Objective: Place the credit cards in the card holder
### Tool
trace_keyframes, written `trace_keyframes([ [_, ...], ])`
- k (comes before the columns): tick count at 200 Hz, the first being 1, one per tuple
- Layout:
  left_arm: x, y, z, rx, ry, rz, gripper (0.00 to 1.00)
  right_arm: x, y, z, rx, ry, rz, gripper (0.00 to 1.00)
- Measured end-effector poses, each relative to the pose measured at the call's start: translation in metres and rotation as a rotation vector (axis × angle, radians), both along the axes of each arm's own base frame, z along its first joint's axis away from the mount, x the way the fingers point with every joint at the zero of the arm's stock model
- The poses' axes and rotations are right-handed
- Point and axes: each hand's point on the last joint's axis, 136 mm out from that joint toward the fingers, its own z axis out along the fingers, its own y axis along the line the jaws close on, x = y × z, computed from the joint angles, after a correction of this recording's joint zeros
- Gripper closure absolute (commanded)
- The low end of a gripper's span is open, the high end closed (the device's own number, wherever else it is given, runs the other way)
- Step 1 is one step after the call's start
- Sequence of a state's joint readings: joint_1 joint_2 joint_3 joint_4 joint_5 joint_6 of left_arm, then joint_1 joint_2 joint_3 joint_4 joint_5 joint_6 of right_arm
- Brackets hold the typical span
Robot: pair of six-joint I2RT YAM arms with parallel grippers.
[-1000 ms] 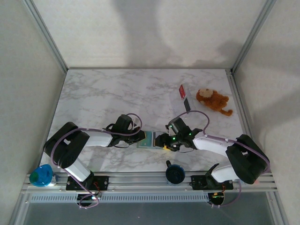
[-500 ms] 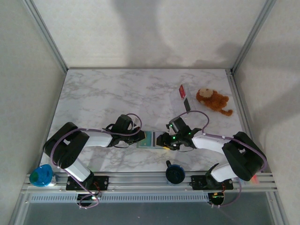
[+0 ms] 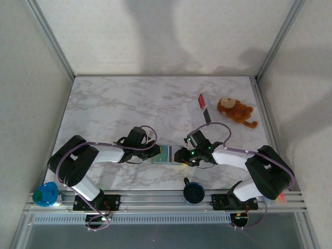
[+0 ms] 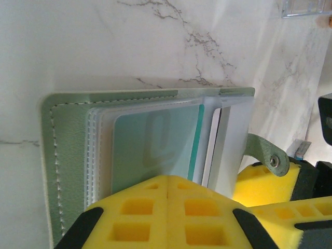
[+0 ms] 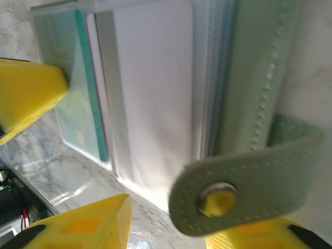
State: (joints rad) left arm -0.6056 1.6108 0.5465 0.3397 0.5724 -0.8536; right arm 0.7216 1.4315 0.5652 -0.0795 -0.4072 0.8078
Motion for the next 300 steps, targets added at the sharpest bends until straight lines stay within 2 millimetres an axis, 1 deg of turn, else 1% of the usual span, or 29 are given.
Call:
trace_keyframes([
  [19,0.0,0.0,0.0,0.0,0.0,0.0,1.0,0.001,-0.008,0.002,-0.045,-0.021,-0.004,0.52],
  [39,0.0,0.0,0.0,0.0,0.0,0.0,1.0,0.002,-0.012,0.005,-0.06,-0.031,-0.005,0.56],
  [69,0.0,0.0,0.0,-0.001,0.003,0.003,1.0,0.003,-0.006,0.01,-0.036,-0.021,0.009,0.63],
  [92,0.0,0.0,0.0,-0.007,-0.001,0.007,1.0,0.006,0.002,0.01,-0.021,-0.011,0.023,0.64],
  [116,0.0,0.0,0.0,-0.014,-0.006,0.01,1.0,0.008,0.005,0.005,-0.023,0.003,0.035,0.64],
  [139,-0.001,0.001,0.0,-0.016,-0.008,0.01,1.0,0.007,0.005,-0.001,-0.033,0.013,0.042,0.63],
  [186,0.0,0.001,0.0,-0.016,-0.009,0.01,1.0,0.008,0.006,0.0,-0.031,0.007,0.052,0.62],
  [201,0.0,0.001,0.0,-0.016,-0.009,0.01,1.0,0.009,0.007,0.0,-0.031,0.004,0.054,0.58],
  [219,0.0,0.001,0.0,-0.016,-0.009,0.01,1.0,0.009,0.007,0.001,-0.03,-0.002,0.061,0.57],
  [264,-0.001,0.001,0.0,-0.016,-0.008,0.01,1.0,0.009,0.006,0.002,-0.033,-0.01,0.065,0.56],
  [280,0.0,0.001,0.0,-0.016,-0.008,0.01,1.0,0.009,0.007,0.002,-0.032,-0.01,0.064,0.51],
  [300,0.0,0.0,0.0,-0.015,-0.007,0.01,1.0,0.01,0.007,0.003,-0.03,-0.013,0.065,0.49],
])
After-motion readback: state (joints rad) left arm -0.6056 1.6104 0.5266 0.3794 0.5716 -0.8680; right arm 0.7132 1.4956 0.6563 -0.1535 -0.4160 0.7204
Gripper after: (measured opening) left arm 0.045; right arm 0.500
